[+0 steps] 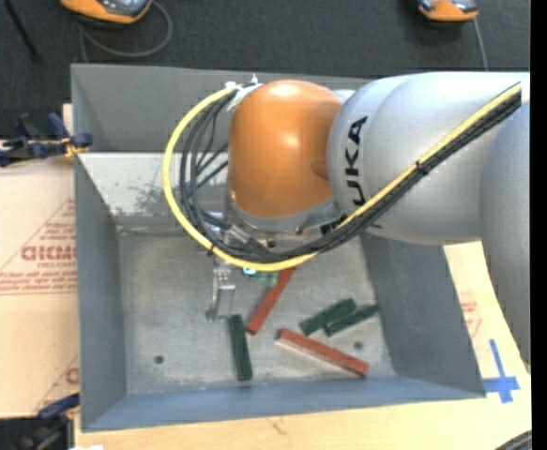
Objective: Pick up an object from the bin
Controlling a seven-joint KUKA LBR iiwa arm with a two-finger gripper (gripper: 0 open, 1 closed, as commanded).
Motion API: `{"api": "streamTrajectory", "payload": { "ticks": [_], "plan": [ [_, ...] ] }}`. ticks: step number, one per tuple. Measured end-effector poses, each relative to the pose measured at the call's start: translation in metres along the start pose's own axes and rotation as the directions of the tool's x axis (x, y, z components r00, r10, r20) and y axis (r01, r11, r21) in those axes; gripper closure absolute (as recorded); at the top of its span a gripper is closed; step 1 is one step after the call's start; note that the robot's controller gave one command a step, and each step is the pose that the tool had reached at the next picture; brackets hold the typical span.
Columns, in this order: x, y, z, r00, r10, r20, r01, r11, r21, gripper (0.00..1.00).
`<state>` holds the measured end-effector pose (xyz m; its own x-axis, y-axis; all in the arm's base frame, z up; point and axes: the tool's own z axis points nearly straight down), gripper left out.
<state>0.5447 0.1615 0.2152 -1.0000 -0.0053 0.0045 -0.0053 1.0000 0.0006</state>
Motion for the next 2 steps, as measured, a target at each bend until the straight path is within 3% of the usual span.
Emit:
{"api": "streamTrajectory", "payload": {
  "ticks": [1, 2],
  "plan": [
    [0.038, -0.052, 0.060, 0.990, -0.143, 0.001, 0.143, 0.990, 0.003, 0.00],
    [0.037, -0.114, 0.148, 0.936, -0.353, 0.000, 0.353, 0.936, 0.003, 0.00]
  ]
}}
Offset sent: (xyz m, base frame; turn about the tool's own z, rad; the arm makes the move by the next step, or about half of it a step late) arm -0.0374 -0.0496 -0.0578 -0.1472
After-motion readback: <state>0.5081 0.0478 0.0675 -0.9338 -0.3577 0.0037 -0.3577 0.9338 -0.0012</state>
